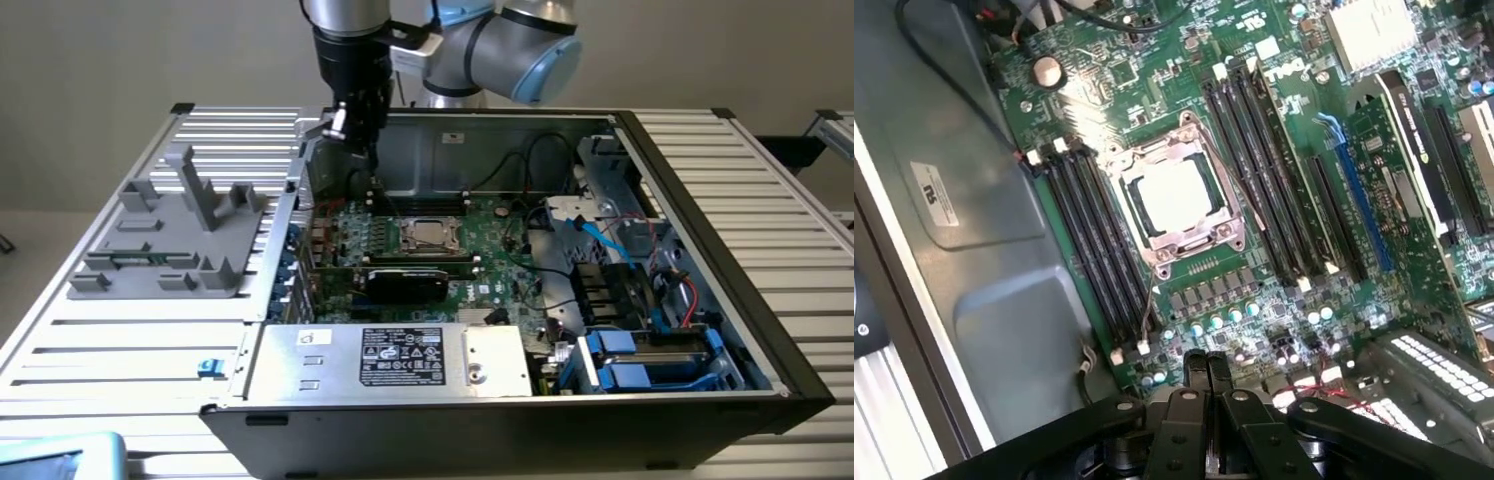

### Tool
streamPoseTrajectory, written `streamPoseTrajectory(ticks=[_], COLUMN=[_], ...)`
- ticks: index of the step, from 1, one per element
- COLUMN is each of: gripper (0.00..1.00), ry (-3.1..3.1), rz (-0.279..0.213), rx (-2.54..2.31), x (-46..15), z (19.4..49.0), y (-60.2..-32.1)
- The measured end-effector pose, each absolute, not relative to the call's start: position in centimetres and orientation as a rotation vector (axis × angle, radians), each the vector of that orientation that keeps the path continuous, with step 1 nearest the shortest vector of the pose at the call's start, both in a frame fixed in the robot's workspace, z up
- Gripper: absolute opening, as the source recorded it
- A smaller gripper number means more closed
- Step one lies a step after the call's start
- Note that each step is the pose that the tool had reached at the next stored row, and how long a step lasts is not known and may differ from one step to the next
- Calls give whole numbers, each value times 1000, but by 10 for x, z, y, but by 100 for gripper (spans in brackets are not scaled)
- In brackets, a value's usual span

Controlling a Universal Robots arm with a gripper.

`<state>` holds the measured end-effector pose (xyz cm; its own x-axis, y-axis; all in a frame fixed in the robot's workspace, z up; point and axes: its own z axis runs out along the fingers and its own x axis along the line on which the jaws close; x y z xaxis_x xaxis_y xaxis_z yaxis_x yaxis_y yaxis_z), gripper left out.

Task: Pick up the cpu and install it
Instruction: 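Install the first cpu locking lever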

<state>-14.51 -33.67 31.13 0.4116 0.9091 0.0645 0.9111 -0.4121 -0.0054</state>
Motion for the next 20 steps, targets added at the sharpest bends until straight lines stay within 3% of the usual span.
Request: streamPoseTrajectory(ticks=[20], gripper=[11], ry=[-1217], rz=[-89], rx=[-2862], x=[-145], z=[310], y=[-337])
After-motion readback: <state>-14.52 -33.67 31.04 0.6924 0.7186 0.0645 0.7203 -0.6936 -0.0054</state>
